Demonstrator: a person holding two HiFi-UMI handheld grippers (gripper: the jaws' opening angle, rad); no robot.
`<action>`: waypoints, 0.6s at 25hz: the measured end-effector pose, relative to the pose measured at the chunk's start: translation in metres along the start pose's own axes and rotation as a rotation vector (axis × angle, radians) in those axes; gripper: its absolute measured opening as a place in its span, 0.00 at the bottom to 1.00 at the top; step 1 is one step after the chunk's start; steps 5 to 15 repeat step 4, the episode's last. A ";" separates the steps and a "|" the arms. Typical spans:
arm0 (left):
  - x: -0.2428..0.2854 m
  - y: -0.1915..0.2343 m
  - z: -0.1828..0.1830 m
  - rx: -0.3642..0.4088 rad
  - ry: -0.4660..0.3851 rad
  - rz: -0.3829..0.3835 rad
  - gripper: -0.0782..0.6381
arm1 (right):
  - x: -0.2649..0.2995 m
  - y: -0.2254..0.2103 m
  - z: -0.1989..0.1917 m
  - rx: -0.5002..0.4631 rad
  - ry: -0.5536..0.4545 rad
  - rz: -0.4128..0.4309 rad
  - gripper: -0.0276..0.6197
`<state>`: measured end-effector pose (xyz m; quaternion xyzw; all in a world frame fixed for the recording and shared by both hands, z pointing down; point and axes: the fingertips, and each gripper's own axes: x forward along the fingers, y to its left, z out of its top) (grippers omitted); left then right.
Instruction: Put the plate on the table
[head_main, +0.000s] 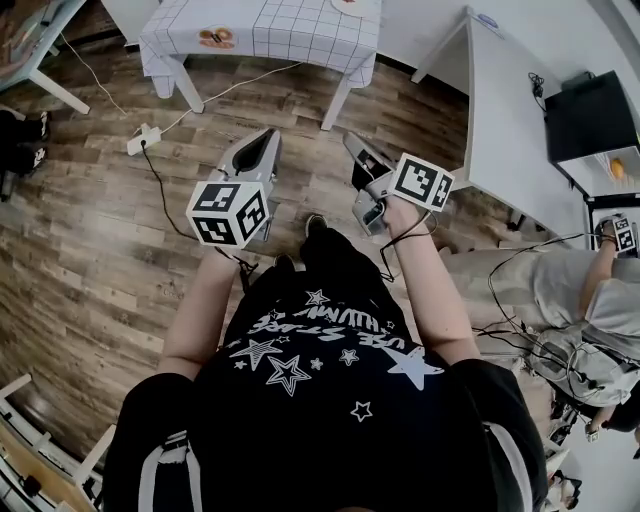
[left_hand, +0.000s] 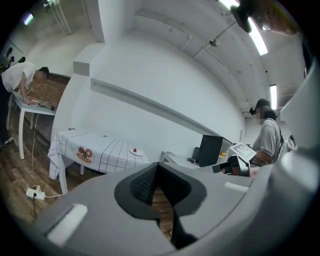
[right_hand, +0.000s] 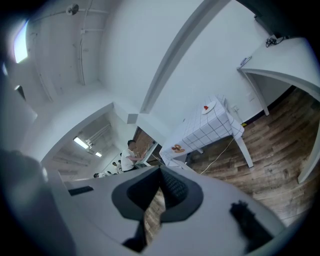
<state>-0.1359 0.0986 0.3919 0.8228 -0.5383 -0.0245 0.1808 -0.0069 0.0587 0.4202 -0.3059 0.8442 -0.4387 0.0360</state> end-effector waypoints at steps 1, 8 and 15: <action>-0.003 0.000 -0.001 -0.003 -0.002 0.003 0.12 | -0.001 0.002 -0.002 -0.005 0.002 0.002 0.06; -0.012 -0.001 -0.004 -0.013 -0.010 0.010 0.12 | -0.005 0.006 -0.010 -0.013 0.012 0.002 0.06; -0.012 -0.001 -0.004 -0.013 -0.010 0.010 0.12 | -0.005 0.006 -0.010 -0.013 0.012 0.002 0.06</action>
